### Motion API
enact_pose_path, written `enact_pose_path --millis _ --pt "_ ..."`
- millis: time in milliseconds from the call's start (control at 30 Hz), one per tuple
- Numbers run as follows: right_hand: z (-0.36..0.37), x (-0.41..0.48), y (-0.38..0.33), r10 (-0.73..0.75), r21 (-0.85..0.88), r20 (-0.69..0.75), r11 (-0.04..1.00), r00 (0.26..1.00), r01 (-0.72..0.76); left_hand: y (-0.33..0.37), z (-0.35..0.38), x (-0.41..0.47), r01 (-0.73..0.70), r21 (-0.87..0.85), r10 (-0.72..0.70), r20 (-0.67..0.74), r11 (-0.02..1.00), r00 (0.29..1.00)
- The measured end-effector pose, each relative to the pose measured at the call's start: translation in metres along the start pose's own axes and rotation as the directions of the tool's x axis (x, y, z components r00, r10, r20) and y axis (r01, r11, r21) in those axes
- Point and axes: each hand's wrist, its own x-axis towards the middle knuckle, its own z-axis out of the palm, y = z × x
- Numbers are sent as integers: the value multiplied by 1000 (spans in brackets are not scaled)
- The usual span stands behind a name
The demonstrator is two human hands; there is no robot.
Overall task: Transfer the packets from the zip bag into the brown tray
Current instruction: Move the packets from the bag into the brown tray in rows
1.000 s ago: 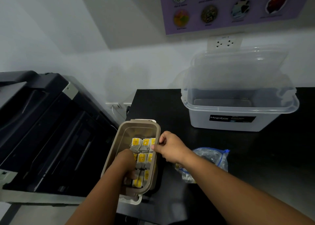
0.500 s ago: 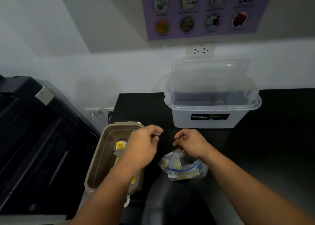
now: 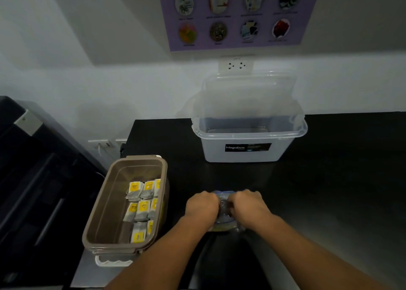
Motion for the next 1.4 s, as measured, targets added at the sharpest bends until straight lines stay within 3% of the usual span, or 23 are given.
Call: enact_pose_path --millis 67,233,333,500,633,733,800,967,1233,1400 --pt "4 2 3 14 -5 65 1000 998 -14 1 5 2 -8 22 8 -7 1000 1000" --pt "25 -7 13 -60 8 10 998 998 60 8 -1 8 71 -109 -46 221 992 974" --pt "30 -1 5 -33 33 38 999 999 32 12 5 11 97 -87 -71 264 991 962" --pt "42 15 1 68 70 76 995 995 -74 16 11 10 74 -38 -65 210 996 976" --pt "52 23 3 134 217 93 964 987 -152 16 19 7 22 45 -27 115 999 993" --pt "48 16 8 49 205 49 977 998 -59 5 19 -3 -89 29 90 -4 996 996" --pt "40 7 13 -19 245 5 969 1000 17 -5 15 -9 -151 -88 144 -82 985 986" --pt "22 0 22 21 496 -142 867 990 53 -17 3 -17 -208 -411 147 -174 888 974" --pt "-2 2 24 54 692 -276 704 960 159 -32 -23 -36 -334 -528 105 -416 781 903" --pt "-21 -1 7 74 853 -315 458 946 249 -78 -62 -58 -338 -621 67 -418 707 906"
